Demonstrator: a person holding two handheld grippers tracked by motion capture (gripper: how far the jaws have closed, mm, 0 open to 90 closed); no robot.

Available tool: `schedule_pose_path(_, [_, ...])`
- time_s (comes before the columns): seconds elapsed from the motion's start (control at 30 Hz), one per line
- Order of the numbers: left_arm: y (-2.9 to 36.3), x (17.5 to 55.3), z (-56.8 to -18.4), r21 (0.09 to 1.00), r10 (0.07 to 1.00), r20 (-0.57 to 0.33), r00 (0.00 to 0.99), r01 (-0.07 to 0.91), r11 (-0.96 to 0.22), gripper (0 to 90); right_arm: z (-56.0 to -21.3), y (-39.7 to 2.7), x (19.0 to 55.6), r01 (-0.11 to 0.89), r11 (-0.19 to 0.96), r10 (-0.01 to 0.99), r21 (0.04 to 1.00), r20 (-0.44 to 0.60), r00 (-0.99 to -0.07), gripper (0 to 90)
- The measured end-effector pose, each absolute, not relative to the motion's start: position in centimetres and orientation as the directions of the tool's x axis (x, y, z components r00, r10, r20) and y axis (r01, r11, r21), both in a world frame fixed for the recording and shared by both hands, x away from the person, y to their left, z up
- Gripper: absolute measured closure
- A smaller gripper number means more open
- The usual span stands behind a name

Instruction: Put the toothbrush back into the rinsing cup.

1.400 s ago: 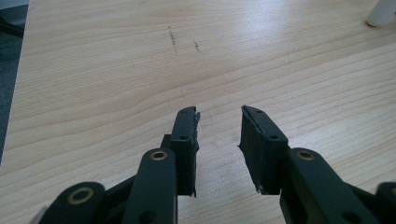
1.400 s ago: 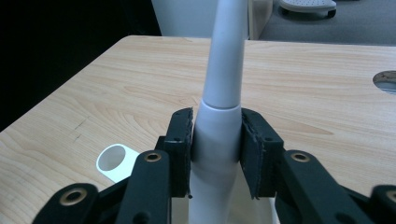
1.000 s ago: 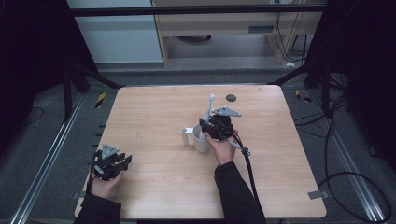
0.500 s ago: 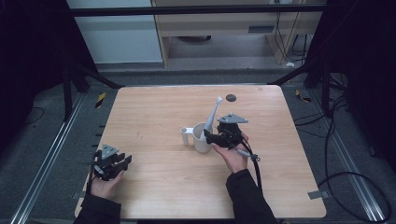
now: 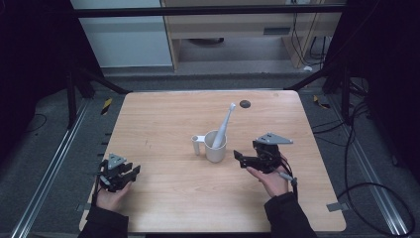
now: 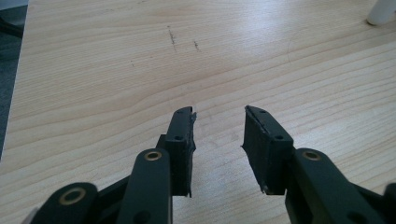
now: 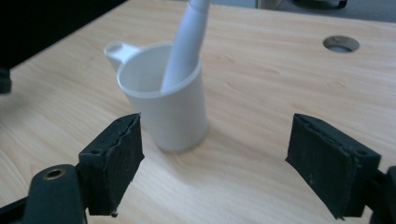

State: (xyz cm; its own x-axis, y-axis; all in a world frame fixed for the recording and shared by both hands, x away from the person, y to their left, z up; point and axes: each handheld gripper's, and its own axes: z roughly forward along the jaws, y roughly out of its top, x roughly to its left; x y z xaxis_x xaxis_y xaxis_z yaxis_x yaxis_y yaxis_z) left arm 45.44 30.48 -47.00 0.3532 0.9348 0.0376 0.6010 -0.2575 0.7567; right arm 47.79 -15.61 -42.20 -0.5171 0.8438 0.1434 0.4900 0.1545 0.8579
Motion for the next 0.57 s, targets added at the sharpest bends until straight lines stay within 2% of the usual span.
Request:
schedule_pose_path(0.17, [30.5, 45.5, -47.1, 0.754, 0.934, 0.037, 0.354, 0.603, -0.259, 60.2, -43.8, -18.0, 46.3, 0.493, 0.215, 0.852, 0.843, 0.085, -0.517, 17.1])
schedule_pose_path(0.57, [30.5, 45.6, -47.3, 0.751, 0.932, 0.037, 0.359, 0.606, -0.263, 52.8, -46.1, -24.1, 43.9, 0.538, 0.163, 0.92, 0.827, 0.07, -0.386, 15.8])
